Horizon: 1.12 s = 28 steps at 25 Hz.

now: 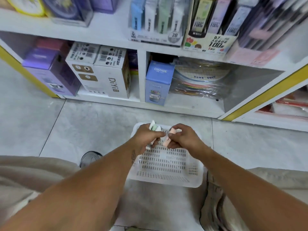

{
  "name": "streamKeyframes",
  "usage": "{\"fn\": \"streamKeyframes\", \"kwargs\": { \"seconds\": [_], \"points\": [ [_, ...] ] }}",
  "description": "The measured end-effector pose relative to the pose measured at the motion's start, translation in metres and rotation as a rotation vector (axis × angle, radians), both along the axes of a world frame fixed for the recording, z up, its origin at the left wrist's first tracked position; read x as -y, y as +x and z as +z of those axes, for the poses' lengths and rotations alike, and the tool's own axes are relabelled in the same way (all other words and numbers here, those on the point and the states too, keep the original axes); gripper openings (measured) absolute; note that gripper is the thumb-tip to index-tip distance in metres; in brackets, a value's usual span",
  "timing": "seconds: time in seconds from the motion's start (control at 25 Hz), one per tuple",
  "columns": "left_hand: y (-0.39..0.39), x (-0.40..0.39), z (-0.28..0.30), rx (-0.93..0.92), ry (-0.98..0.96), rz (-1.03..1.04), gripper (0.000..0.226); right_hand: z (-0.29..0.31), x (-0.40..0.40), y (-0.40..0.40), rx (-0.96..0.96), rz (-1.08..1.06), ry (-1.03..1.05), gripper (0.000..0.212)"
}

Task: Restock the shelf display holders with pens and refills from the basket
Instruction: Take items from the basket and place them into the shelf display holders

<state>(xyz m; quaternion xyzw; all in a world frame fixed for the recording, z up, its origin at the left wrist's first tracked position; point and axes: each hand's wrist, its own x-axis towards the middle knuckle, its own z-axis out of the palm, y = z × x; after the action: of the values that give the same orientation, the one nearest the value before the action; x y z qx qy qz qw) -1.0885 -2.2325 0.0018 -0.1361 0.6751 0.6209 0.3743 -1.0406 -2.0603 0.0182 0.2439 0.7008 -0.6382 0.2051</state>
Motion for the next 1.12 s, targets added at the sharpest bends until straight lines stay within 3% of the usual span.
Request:
{"fn": "streamKeyframes", "kwargs": {
  "seconds": [0.08, 0.4, 0.52, 0.64, 0.84, 1.12],
  "points": [
    [-0.016, -0.001, 0.041, -0.045, 0.008, -0.029, 0.019, 0.043, -0.006, -0.013, -0.057, 0.013, -0.03, 0.012],
    [-0.05, 0.022, 0.205, -0.194, 0.053, -0.14, 0.023, 0.2, -0.012, -0.033, -0.347, 0.086, 0.063, 0.01],
    [-0.06, 0.027, 0.255, -0.232, 0.084, -0.05, 0.029, 0.256, -0.008, -0.044, -0.459, 0.117, 0.198, 0.017],
    [-0.073, 0.028, 0.293, -0.199, 0.166, 0.061, 0.02, 0.299, -0.002, -0.061, -0.575, 0.111, 0.357, 0.012],
    [-0.104, 0.021, 0.326, -0.17, 0.315, 0.205, 0.019, 0.33, 0.004, -0.1, -0.691, 0.093, 0.628, 0.005],
    [-0.127, 0.012, 0.321, -0.053, 0.384, 0.242, 0.022, 0.316, 0.001, -0.14, -0.697, 0.109, 0.725, 0.009]
  ]
}}
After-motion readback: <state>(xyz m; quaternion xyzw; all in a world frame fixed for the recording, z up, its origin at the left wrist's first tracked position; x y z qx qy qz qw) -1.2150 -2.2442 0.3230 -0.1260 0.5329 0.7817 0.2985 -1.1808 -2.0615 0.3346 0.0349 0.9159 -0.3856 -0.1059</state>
